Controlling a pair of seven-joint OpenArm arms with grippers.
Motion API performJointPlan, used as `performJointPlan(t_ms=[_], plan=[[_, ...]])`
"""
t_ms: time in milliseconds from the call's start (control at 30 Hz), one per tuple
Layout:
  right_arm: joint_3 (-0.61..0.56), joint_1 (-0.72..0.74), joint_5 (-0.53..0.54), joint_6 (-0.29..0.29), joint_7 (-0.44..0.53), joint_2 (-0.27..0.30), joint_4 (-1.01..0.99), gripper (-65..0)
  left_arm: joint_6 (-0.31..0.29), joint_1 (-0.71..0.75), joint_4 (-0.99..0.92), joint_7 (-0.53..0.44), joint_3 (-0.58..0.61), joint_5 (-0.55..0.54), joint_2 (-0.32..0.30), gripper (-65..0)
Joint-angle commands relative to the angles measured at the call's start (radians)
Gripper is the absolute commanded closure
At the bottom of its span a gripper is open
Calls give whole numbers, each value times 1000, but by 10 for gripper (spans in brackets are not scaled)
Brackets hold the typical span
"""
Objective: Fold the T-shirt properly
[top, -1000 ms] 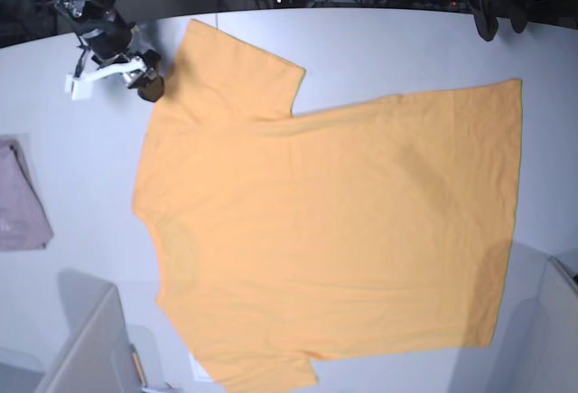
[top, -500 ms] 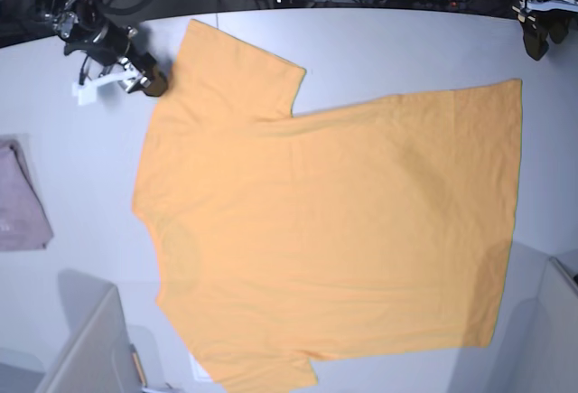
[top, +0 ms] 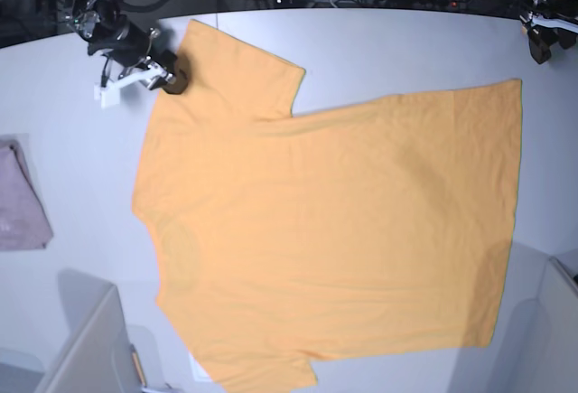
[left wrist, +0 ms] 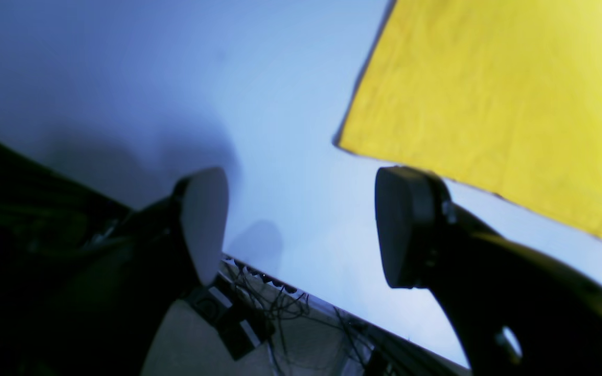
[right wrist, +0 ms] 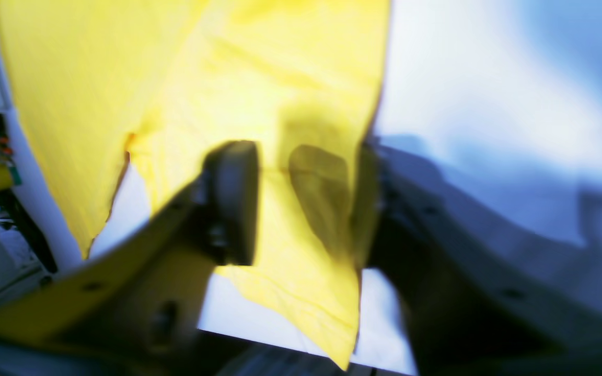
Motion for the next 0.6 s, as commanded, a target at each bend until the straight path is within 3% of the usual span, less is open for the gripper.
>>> performJointPlan(t_ms=[0,67,567], plan=[[-5,-13,-44,-25,-46,0,-7,-159,-7,7,-1,-12,-10,-10,-12,-421],[-5,-12,-44,-25,-46,0,-7,-6,-7,-27,-24,-9,-13,-9,-14,-421],[-3,-12,-45,-25,-46,0,-7,0,-7,-236,-340,-9,-6,-1,-35,-420]])
